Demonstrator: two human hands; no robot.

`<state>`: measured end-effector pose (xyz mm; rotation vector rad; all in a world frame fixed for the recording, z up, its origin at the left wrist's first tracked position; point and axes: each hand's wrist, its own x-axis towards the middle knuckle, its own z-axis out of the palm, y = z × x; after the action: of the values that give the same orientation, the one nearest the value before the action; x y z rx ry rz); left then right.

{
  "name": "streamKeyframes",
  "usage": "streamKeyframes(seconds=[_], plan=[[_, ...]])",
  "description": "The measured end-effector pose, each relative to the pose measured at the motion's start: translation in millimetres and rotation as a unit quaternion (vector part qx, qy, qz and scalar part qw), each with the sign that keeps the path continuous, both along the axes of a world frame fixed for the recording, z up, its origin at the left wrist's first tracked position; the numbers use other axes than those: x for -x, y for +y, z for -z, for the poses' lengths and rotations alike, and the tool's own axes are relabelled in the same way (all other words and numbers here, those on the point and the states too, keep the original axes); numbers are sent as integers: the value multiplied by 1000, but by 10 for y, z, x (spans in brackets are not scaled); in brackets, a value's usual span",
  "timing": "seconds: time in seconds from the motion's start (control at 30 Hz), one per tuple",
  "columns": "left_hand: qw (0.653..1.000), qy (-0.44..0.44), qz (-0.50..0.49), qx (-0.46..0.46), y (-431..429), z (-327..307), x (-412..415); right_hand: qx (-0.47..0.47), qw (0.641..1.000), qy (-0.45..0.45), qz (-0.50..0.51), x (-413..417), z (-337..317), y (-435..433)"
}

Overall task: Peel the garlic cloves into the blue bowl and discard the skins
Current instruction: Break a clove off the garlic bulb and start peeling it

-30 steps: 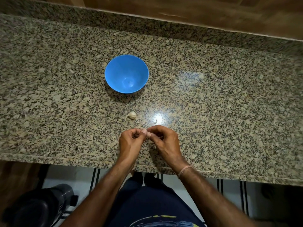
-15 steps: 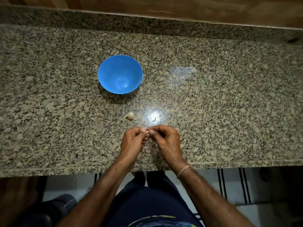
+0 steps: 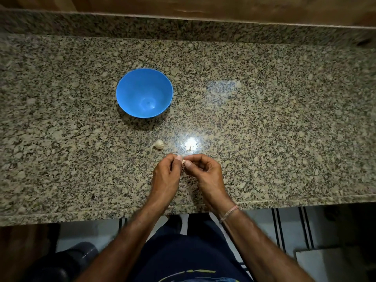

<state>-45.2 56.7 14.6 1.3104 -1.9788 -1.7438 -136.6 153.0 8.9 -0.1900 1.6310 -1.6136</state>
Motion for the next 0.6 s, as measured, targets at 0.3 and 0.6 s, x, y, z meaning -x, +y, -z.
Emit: streamKeyframes(seconds=[0.3,0.6], plan=[[995,8,-55,-85,-14,43,88,-21,999,-41,14,183,-26,-6],[994,29,-93,-44,75,25,90,-33,999,-22,12,209,-61,-18]])
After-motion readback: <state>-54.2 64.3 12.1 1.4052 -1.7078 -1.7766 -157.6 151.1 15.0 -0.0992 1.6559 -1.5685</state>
